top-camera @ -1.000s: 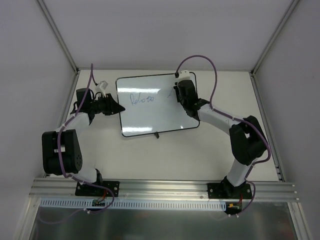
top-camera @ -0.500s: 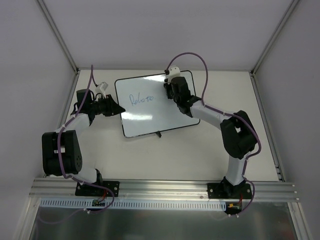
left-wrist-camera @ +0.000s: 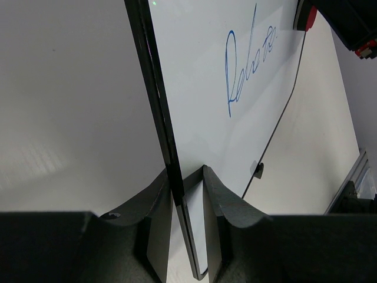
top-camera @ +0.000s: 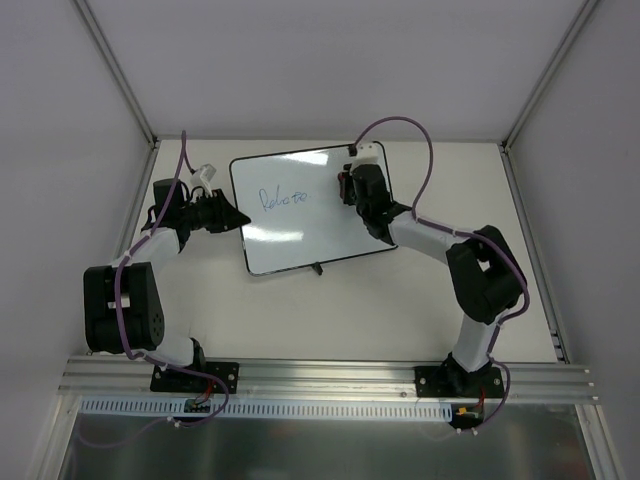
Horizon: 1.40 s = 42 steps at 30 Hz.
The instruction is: Erase the whiteboard
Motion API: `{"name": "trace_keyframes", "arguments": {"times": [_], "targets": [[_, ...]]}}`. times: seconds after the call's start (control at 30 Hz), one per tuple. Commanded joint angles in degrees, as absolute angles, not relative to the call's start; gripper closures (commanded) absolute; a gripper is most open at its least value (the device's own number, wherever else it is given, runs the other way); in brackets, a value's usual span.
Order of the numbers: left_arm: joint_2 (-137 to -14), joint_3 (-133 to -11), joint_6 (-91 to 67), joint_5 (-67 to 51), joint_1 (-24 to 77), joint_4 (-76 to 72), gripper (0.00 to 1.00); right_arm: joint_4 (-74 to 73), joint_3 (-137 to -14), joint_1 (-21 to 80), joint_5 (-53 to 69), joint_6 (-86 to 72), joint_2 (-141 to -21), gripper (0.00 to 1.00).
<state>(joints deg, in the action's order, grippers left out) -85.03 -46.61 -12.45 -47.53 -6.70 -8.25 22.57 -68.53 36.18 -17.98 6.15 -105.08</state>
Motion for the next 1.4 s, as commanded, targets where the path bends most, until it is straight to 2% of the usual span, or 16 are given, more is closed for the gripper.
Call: {"name": "trace_keyframes", "arguments": {"times": [0.0, 0.2, 0.37, 1.0, 1.37], "targets": [[-83.67, -45.70, -8.79, -43.77, -7.03, -8.53, 1.00, 18.90, -64.52, 29.55, -25.22, 1.76, -104.50, 1.00], [-83.85, -45.70, -8.79, -43.77, -6.94, -8.53, 1.00, 19.34, -60.56, 25.40, -24.18, -1.40, -103.54, 1.00], [-84.29, -45.79, -9.23, -44.12, -6.94, -8.53, 1.00, 19.95, -60.73, 26.98, -20.40, 1.30, -104.06, 1.00], [-82.35, -45.09, -9.23, -44.74, -6.68, -8.44, 1.00, 15.82, -82.60, 42.26, -11.69, 9.22, -115.30, 1.00], [-82.44, -45.00, -9.14, -44.21, -5.98, -8.44, 1.00, 14.33, -84.20, 53.17, -7.21, 8.53, -117.78, 1.00]]}}
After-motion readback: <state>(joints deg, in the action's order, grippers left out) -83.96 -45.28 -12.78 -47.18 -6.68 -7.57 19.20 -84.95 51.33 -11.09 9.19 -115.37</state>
